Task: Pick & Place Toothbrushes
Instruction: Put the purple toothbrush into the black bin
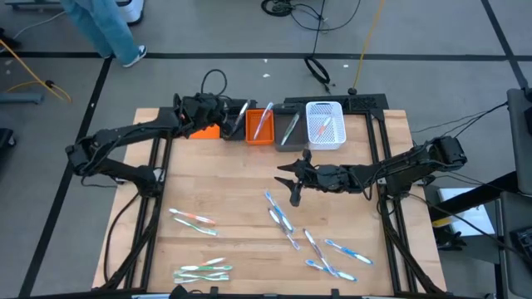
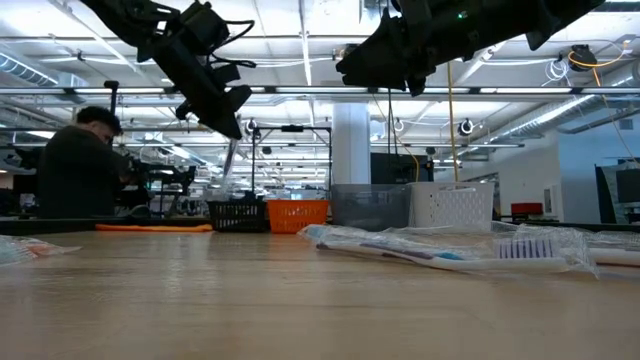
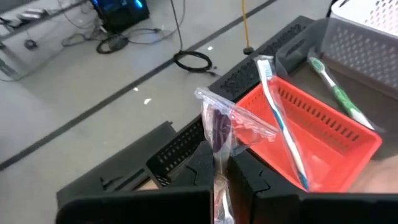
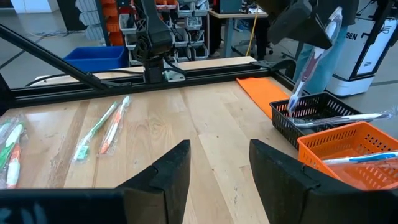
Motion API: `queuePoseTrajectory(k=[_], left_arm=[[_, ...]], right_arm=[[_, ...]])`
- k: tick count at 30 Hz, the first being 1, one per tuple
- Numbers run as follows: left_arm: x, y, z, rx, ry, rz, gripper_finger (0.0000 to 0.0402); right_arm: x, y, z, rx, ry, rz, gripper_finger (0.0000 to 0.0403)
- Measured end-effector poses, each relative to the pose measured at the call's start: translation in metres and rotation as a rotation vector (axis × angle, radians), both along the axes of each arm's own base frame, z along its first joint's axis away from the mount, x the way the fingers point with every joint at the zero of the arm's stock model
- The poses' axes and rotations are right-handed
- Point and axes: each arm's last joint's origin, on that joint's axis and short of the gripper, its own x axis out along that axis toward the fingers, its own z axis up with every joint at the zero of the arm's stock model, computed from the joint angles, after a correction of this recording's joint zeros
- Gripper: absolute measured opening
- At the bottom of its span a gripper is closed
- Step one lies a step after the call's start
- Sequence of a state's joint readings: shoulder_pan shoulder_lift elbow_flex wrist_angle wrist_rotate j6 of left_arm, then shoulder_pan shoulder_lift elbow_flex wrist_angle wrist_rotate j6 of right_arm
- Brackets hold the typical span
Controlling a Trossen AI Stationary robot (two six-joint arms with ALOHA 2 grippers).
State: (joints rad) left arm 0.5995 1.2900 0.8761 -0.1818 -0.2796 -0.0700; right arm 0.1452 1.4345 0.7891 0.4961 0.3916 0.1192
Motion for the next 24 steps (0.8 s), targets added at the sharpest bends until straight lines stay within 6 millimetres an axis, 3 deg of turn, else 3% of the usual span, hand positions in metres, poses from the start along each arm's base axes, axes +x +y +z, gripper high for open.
queuePoseTrajectory(k=[14, 19, 24], left_arm=[[-0.001, 0.009, -0.009, -0.087, -0.016, -0.023, 0.0008], [0.013, 0.021, -0.018, -0.136, 0.057, -0.016, 0.0008], [0.034, 0.037, -0.014, -0.195, 0.151, -0.023, 0.0008]], right_arm=[[0.0, -0.004, 0.0, 0.0, 0.0, -0.017, 0.0155], [0.001, -0.007, 0.0, 0.0, 0.0, -0.024, 0.0155], [0.001, -0.007, 0.0, 0.0, 0.0, -0.023, 0.0155]])
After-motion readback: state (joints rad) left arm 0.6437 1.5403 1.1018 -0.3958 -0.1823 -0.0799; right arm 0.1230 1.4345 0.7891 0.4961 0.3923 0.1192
